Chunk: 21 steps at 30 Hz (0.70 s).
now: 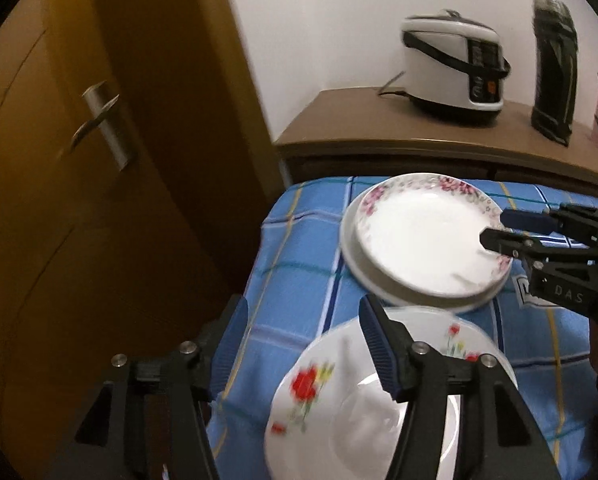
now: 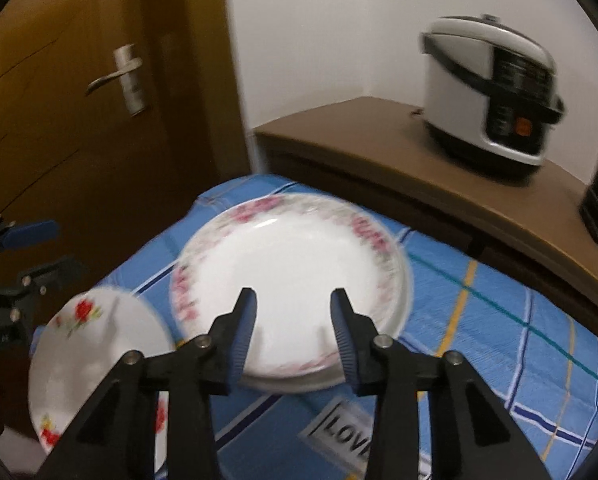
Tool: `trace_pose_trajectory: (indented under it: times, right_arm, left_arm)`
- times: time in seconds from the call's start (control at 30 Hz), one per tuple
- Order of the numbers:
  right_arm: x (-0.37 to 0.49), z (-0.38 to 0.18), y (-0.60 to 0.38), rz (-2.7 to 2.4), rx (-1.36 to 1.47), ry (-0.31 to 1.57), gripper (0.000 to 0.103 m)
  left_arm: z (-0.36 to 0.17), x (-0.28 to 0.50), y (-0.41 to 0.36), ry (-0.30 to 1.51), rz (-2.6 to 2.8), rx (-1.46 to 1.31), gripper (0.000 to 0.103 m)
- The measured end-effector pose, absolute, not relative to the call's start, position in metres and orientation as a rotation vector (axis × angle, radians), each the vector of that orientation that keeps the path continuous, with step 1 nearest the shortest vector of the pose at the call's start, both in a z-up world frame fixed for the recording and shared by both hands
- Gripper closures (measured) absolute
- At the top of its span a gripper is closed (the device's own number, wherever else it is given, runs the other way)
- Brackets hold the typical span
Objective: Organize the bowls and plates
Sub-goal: 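Move both grippers to the rim of the red-floral deep plate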
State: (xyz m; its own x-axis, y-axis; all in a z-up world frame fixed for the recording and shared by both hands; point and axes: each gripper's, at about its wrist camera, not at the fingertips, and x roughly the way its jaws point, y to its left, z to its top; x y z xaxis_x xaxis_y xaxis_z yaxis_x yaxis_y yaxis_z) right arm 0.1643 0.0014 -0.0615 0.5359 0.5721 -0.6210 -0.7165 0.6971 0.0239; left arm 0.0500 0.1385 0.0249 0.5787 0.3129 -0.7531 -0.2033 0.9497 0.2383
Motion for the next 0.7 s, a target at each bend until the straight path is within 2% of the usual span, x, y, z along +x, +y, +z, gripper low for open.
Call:
trace_pose_trajectory:
  times: [0.1,0.3,0.47,0.7]
  right_arm:
    - [0.153,-0.067,0.005,0.843,-0.285,0.655,0.071]
    - [0.133,-0.069,0.012,0.924,-0.342,0.644,0.074]
    - [0.120,-0.074,0.018,0.968,-0.395,0.668,0.074]
    - [0.114,-0.083,0.020,0.975,-0.419,0.698,0.080]
  left_arm:
    - [0.019,0.025,0.147,0.905,0.338,0.099,0.042]
    - [-0.001,-0.011,0.159,0.943,0.389,0.050,0.042]
    - [-0.006,-0.023,0.170,0.947,0.421,-0.062,0.042]
    - [-0.023,-0.020,0.161,0.995,0.386,-0.083,0.042]
